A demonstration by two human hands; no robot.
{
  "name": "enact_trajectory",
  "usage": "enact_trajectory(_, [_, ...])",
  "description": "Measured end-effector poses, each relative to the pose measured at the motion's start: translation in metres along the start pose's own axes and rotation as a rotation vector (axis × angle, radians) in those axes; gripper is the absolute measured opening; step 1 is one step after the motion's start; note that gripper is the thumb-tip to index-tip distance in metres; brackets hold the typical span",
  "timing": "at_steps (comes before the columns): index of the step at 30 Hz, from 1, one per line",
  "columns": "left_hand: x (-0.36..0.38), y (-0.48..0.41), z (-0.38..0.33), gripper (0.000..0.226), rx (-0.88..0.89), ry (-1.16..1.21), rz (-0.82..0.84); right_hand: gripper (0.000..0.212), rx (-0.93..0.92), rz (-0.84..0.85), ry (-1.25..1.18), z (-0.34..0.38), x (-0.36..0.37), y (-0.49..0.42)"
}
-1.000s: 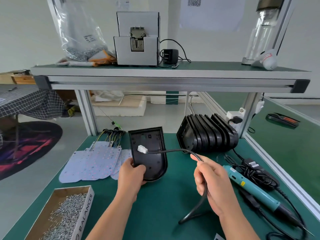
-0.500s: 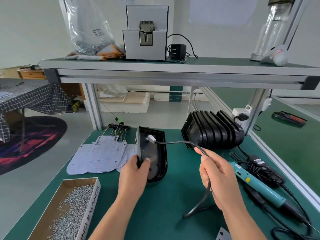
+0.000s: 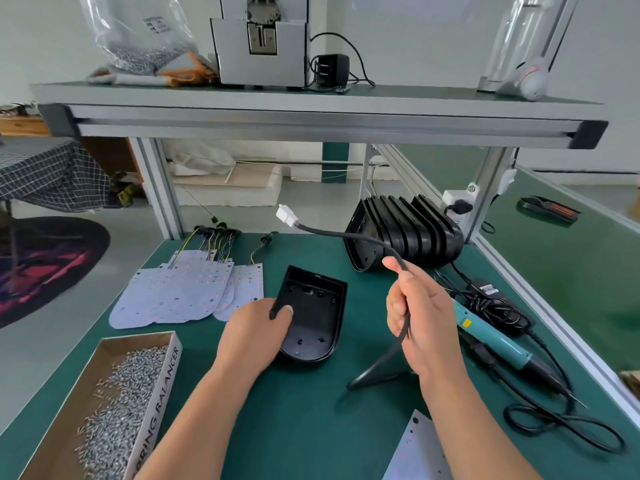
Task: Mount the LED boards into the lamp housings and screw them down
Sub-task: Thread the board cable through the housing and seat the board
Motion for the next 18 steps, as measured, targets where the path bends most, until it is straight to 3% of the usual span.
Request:
enact_trajectory(3, [-0.010,0.002,-0.003,0.045,-0.001,-0.204,-0.004,0.035,0.011,0.012,-0.009,-0.001,0.000,-0.001])
enact_trajectory(7, [-0.013,0.008,-0.012,0.044,0.002,-0.313,0.036,0.035,0.022,0.041,-0.036,-0.004,-0.001,-0.001])
enact_trajectory(9, [-0.023,0.011,-0.028,0.039,0.060,-0.375,-0.023,0.034,0.014,0.048,-0.025,-0.004,-0.001,0.000])
enact_trajectory(12, [-0.042,0.023,-0.071,0.016,0.271,-0.229,-0.199,0.034,0.002,0.046,-0.005,-0.002,0.000,0.002])
enact_trajectory(14, [-0.048,0.035,-0.097,0.016,0.384,-0.136,-0.253,0.032,-0.004,0.036,-0.005,0.000,-0.001,0.003])
enact_trajectory(16, [-0.031,0.044,-0.117,0.027,0.459,-0.002,-0.077,0.029,-0.003,0.025,-0.019,0.001,-0.002,0.003])
enact_trajectory(18, [0.006,0.060,-0.133,0.035,0.479,0.127,0.309,0.025,-0.009,0.012,-0.026,0.003,-0.003,0.004])
Point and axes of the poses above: each hand's wrist, its own y-axis away from the middle knuckle, its own x-axis out of the palm, z = x × y, the point moved 9 cm from there along -y, towards the middle knuckle, and after that the axes turned 15 degrees about x, right-handed, at the moved point
